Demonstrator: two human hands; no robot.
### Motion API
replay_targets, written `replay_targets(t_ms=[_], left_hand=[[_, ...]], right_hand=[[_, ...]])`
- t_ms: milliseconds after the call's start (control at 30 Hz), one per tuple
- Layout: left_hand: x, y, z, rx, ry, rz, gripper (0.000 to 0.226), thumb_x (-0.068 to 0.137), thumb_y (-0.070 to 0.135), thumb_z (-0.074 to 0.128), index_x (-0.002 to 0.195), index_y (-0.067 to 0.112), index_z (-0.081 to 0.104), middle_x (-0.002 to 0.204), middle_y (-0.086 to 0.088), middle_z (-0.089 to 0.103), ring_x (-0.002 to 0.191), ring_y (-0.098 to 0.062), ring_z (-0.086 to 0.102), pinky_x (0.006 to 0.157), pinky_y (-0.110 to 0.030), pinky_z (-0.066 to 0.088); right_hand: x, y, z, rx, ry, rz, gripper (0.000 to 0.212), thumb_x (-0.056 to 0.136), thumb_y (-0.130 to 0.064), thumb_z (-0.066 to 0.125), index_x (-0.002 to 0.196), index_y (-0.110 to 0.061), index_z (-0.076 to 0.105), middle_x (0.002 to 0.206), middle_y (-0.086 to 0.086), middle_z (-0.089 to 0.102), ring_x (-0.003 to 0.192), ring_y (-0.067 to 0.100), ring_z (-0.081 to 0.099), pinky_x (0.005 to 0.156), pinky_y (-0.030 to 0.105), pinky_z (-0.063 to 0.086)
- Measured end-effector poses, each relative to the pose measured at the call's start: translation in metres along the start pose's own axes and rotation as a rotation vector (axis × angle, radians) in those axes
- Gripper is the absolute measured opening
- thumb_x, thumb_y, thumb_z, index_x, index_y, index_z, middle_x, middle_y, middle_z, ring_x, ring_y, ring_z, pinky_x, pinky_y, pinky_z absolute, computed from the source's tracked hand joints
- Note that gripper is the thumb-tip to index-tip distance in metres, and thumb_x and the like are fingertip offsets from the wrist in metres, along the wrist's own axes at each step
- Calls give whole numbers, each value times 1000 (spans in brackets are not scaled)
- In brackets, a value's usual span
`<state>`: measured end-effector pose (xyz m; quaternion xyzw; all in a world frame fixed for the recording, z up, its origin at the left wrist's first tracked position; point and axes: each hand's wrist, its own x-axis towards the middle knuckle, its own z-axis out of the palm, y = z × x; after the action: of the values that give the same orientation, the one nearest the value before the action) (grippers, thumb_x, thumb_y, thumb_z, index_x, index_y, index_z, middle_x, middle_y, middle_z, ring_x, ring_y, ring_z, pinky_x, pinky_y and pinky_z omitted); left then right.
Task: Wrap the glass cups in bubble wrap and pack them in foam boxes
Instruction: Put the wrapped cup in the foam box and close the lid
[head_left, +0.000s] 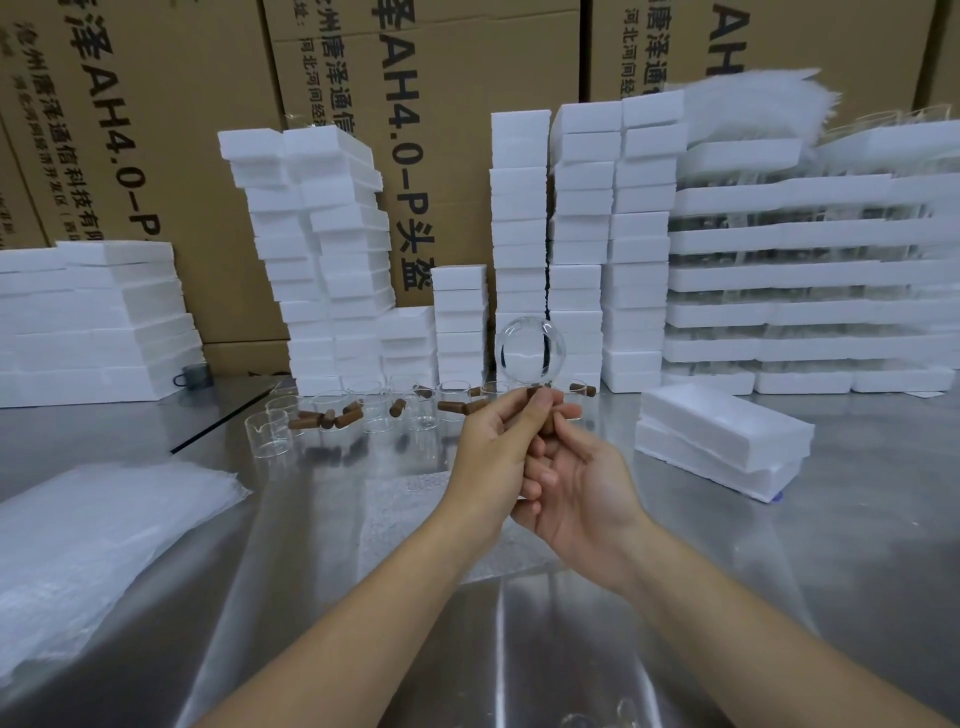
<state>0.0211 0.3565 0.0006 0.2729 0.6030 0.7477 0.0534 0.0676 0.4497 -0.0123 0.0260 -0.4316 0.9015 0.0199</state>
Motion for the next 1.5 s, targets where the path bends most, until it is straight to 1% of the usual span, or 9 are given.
replay_targets(t_ms=[267,400,533,600,867,1000,1200,1333,1500], left_hand=[[1,-4,0,-54,4,2,23,105,38,67,109,18,78,112,2,82,49,-5,56,38,-16,37],[4,-2,-4,-87,-65,-11,46,90,47,78,116,9,74,87,1,74,62,-15,66,52,-24,51],[8,1,-12,-56,0,-14,75,79,47,86,146,27,59,128,4,76,112,-14,76,87,-36,58],[10,2,-16,-4,-6,31,82,77,44,89,150,36,54,132,9,75,115,-10,75,91,-36,59],[16,-7,-25,134,-9,139,74,79,28,97,141,44,59,123,8,77,106,-11,77,90,-27,59],[21,-13,-30,223,8,178,72,74,32,100,132,44,60,122,7,79,108,-15,75,90,-28,54],[23,-14,-34,262,24,213,70,63,52,99,120,53,58,124,14,78,109,-12,76,90,-31,57],[22,-18,-36,306,4,224,67,68,49,97,123,49,58,124,13,77,108,-16,76,93,-42,62],[19,-19,-36,432,37,309,66,76,49,94,132,51,59,125,20,68,110,-5,69,81,-22,56]], right_hand=[[-1,-2,0,-17,4,-9,45,102,-51,49,70,-20,53,57,-3,32,53,13,36,54,27,28],[0,-13,-3,-80,49,-131,40,104,-48,51,76,-22,61,60,-4,31,52,12,35,49,25,31],[-1,-27,-11,-218,181,-251,44,106,-46,48,80,-25,77,62,-4,34,51,13,35,51,24,35],[0,-31,-15,-290,259,-309,47,108,-46,47,83,-26,82,62,-5,35,49,13,35,52,24,35],[4,-39,-31,-451,376,-457,53,111,-42,42,83,-24,83,61,-2,31,47,14,34,51,27,30],[7,-34,-35,-542,365,-504,55,106,-56,44,97,-8,69,63,1,51,54,16,49,48,25,35],[2,-21,-35,-811,221,-509,42,90,-63,57,127,-42,60,108,-8,70,89,11,71,62,30,56],[1,-18,-32,-808,203,-502,29,97,-46,70,124,-38,61,113,-6,72,100,13,73,65,31,61],[1,-14,-26,-775,290,-509,41,87,-49,80,120,-35,62,112,0,68,100,13,71,65,32,63]])
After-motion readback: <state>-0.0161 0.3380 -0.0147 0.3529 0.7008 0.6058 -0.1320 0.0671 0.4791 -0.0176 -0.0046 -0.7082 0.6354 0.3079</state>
